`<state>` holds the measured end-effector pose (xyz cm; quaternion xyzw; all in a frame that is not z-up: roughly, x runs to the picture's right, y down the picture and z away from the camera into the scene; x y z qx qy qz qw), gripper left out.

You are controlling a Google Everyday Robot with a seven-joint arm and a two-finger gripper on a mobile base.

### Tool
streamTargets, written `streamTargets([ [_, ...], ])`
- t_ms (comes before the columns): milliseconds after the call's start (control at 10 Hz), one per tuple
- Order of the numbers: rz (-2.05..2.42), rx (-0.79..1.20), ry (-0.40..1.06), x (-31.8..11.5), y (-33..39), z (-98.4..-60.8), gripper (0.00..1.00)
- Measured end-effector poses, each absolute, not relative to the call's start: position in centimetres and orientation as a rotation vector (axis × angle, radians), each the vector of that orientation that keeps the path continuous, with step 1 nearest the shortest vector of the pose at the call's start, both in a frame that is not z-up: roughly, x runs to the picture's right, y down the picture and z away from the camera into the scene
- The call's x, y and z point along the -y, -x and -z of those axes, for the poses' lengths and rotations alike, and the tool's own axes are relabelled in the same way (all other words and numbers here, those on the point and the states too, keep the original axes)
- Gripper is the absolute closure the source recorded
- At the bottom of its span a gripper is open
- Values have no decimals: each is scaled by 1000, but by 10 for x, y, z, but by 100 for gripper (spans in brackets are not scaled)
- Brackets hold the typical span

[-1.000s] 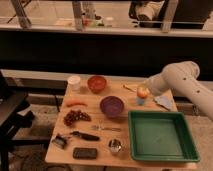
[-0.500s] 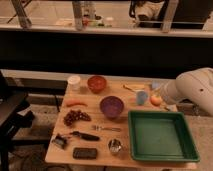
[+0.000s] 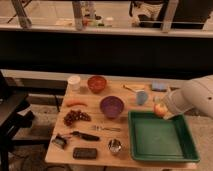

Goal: Place apple in tray

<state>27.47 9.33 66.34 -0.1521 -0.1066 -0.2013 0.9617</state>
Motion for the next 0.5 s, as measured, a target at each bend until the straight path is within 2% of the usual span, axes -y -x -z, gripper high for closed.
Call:
streamTargets([
  [500,312,290,320,-110,-282,-657,59],
])
